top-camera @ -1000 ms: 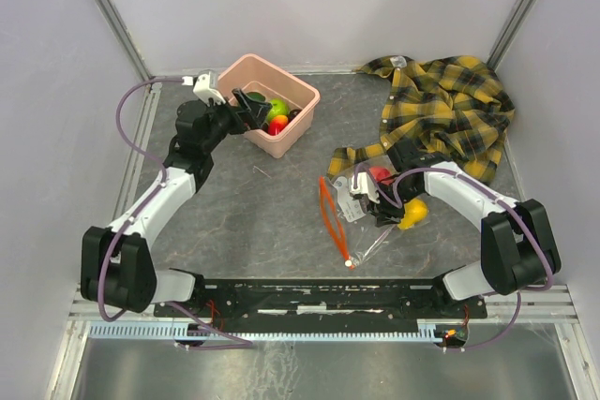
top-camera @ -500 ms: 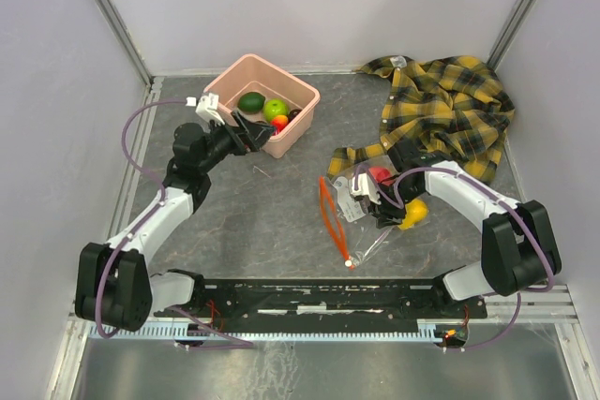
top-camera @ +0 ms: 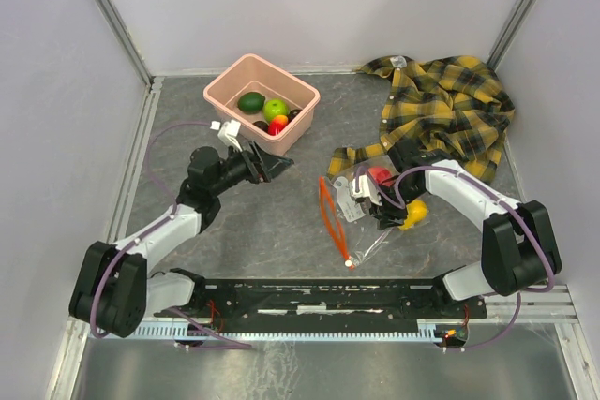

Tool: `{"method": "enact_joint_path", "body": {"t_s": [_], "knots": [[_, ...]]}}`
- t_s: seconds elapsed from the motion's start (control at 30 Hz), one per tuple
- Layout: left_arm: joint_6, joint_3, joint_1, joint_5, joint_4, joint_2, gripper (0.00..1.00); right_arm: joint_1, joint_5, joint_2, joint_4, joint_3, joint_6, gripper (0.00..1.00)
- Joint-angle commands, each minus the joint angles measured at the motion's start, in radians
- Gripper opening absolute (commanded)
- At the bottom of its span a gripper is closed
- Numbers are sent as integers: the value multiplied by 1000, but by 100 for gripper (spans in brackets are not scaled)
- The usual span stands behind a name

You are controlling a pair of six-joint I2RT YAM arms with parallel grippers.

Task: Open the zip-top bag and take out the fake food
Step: Pick up the fake fruit from the zipper food storage bag.

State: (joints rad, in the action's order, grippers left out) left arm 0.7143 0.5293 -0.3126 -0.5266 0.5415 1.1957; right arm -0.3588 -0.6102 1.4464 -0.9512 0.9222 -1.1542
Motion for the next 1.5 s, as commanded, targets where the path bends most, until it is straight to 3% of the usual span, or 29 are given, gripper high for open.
{"method": "enact_joint_path", "body": {"t_s": [0.0,0.47,0.77,1.2,1.47], "knots": [[-17,-32,-64,15,93,-41,89,3,-24,-6,-17,40,-26,46],[-104,-184,-231,80,266,-36,80,3,-25,-14,-36,46,-42,47],[-283,-242,-352,158,315,18,70,4,-22,-12,-39,47,-46,47],[-542,-295,-494,197,570,179,57,3,-17,-15,-44,51,-47,47],[-741,-282,-547,190,700,318,55,4,-4,-33,-46,49,-51,47]]}}
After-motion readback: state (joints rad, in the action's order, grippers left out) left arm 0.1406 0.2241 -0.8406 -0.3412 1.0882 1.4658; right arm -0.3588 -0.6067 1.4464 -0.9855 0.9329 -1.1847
